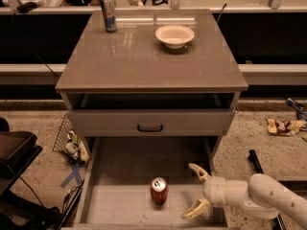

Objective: Pick coke can from middle drawer and place on counter

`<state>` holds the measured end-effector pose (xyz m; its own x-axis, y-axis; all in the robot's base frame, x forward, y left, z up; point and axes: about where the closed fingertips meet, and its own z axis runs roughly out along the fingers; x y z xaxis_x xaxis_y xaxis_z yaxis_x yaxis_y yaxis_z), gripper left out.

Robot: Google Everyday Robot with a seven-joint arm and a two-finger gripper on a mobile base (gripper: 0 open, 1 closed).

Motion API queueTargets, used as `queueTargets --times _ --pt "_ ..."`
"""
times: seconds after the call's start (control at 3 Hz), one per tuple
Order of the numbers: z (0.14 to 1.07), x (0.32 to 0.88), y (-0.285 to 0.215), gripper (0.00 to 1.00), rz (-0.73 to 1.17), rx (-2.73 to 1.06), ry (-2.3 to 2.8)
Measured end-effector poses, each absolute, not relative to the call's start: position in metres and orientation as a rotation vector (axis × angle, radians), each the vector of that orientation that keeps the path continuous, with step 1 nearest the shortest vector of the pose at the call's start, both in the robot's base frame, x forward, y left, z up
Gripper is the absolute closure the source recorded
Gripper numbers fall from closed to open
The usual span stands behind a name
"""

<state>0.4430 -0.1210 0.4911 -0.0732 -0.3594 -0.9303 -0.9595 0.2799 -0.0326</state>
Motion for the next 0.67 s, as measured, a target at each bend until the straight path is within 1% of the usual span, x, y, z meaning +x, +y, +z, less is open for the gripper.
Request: queueTargets --times 0.67 --pt "0.476 0.472 -0.076 0.00 0.876 -1.229 1.545"
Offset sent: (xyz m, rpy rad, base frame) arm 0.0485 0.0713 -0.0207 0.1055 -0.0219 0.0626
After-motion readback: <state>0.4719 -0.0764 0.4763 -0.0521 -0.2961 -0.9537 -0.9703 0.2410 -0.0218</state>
